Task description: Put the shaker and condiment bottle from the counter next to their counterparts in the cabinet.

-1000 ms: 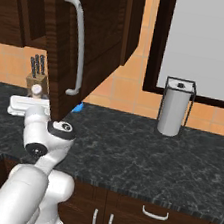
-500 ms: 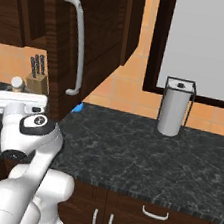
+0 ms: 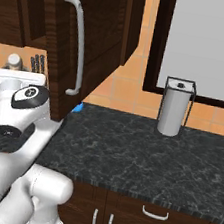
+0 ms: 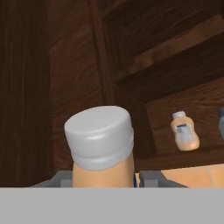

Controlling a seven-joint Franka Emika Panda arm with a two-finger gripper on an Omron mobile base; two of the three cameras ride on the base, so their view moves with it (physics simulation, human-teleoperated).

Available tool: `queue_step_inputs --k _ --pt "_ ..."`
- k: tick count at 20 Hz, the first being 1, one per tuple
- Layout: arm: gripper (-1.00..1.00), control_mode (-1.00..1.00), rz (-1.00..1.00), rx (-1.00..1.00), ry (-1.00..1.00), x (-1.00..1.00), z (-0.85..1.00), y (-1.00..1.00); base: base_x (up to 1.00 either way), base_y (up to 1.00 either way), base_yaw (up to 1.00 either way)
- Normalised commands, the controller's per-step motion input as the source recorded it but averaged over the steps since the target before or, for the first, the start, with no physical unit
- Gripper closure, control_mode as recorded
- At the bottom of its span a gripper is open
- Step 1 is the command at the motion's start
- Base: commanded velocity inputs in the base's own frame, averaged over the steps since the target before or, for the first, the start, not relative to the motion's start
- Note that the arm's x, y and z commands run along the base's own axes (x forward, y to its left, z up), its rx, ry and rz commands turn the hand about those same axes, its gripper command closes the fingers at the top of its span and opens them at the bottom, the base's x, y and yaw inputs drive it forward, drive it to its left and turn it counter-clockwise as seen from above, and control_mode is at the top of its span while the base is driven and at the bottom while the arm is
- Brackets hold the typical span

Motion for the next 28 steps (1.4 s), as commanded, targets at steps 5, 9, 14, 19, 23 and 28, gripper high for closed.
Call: queue_step_inputs --k 5,9,14,19,23,28 --pt "1.00 -1.00 -0.15 -0.04 0.14 -0.09 0.33 0.19 0.00 0.00 0.00" --pt "1.00 -1.00 -0.19 -0.06 0.12 -0.02 0.28 0.18 0.00 0.00 0.00" --pt "1.00 -1.00 -0.13 -0.02 0.15 -0.04 0.69 0.02 0.00 0.00 0.00" --pt "1.00 -1.00 -0.02 -0.11 0.15 0.03 0.28 0.36 0.00 0.00 0.00" --pt "1.00 -1.00 0.02 0.00 0.13 0.20 0.33 0.21 0.00 0.00 0.00" --pt "1.00 -1.00 0.01 0.00 0.11 0.17 0.62 0.04 0.00 0.00 0.00"
